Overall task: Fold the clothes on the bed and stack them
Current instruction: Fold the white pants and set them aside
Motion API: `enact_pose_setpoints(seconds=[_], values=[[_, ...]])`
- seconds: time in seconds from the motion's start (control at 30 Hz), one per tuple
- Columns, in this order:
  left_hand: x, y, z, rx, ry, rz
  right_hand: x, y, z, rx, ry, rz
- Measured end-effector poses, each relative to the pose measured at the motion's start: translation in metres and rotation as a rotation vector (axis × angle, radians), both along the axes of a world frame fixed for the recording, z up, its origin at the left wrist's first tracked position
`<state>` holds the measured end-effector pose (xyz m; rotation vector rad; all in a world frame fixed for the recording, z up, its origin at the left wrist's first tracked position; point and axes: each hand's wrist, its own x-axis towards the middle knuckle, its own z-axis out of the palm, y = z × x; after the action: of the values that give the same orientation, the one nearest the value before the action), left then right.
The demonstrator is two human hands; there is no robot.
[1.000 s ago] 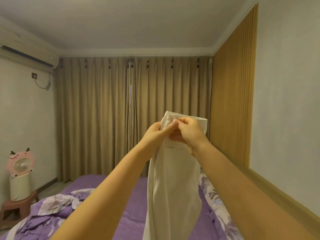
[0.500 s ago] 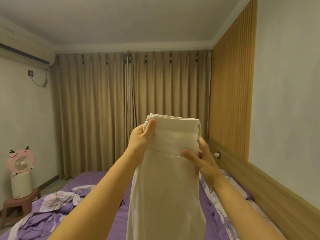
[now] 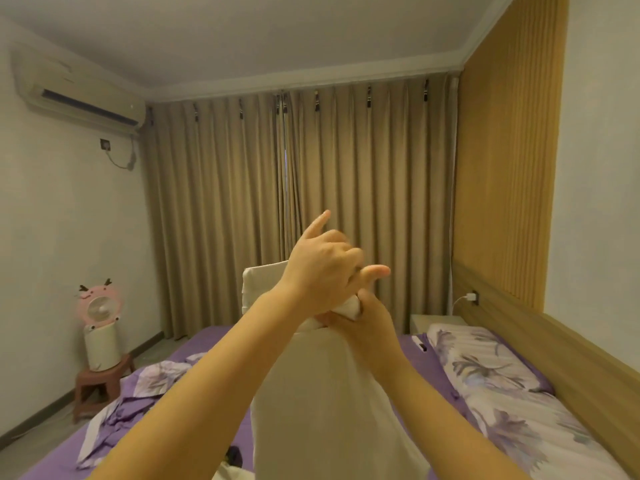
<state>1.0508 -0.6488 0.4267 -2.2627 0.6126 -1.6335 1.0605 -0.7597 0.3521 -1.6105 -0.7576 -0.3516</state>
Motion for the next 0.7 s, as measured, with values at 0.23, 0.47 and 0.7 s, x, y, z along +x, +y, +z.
enact_pose_setpoints(seconds=[0.23, 0.47, 0.7], values=[[-0.007, 0.032, -0.018, -0.097, 0.03, 0.203, -0.009, 0.002, -0.037, -0.044, 0.228, 0.255], [-0.025, 0.07, -0.035, -0.175, 0.349, 0.475, -0.014, -0.014, -0.105, -0.252, 0.366, 0.338], [-0.035, 0.052, -0.105, 0.045, 0.895, 0.305, -0.02, 0.0, -0.098, -0.353, 0.32, 0.441]])
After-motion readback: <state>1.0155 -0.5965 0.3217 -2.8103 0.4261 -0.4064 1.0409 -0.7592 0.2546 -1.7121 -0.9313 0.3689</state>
